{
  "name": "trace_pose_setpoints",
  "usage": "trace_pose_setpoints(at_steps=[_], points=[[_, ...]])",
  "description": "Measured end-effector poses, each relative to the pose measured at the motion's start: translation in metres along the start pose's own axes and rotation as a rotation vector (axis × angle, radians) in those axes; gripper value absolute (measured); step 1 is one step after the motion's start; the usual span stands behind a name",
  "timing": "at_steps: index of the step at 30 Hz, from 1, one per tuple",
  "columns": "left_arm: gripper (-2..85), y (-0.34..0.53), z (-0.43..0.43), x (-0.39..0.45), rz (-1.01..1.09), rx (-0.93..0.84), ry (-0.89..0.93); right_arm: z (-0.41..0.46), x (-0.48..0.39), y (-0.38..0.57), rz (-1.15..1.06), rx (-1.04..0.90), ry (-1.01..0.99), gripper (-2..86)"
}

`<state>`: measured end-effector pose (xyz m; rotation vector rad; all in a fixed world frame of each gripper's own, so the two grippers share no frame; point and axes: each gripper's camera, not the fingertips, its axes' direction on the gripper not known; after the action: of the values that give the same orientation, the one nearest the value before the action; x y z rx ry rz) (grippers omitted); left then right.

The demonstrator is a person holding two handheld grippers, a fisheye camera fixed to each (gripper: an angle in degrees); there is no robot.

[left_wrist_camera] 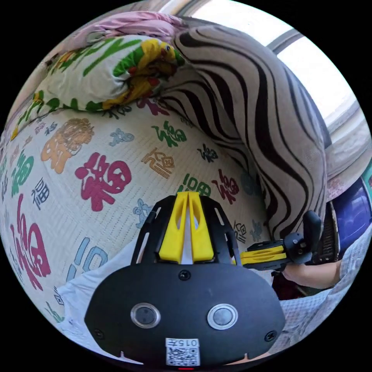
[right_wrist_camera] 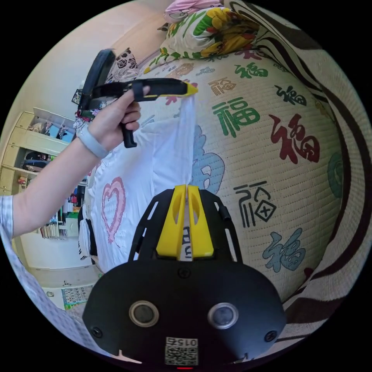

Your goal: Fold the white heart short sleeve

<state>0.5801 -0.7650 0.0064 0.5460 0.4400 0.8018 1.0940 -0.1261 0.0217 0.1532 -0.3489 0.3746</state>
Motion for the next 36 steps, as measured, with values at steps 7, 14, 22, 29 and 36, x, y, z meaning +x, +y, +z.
trace_pose_setpoints(at_steps=[7, 14, 22, 29, 36], points=[[-0.5, 0.117, -0.124, -0.053, -0.223, 0.241, -0.019, -0.013, -0.057, -0.010, -0.177, 0.035, -0.123, -0.2], [-0.8, 0.252, -0.160, -0.094, -0.501, 0.242, -0.063, 0.047, -0.124, -0.003, -0.368, -0.182, -0.105, 0.0], [1.6, 0.308, -0.174, -0.111, -0.583, 0.149, -0.065, 0.077, -0.152, 0.003, -0.398, -0.293, -0.103, 1.0], [8.2, 0.276, -0.212, -0.122, -0.488, 0.202, -0.141, 0.044, -0.160, -0.023, -0.386, -0.138, 0.046, 5.2], [5.3, 0.235, -0.174, -0.152, -0.476, 0.091, 0.033, 0.085, -0.173, -0.039, -0.379, -0.270, 0.123, 3.5]])
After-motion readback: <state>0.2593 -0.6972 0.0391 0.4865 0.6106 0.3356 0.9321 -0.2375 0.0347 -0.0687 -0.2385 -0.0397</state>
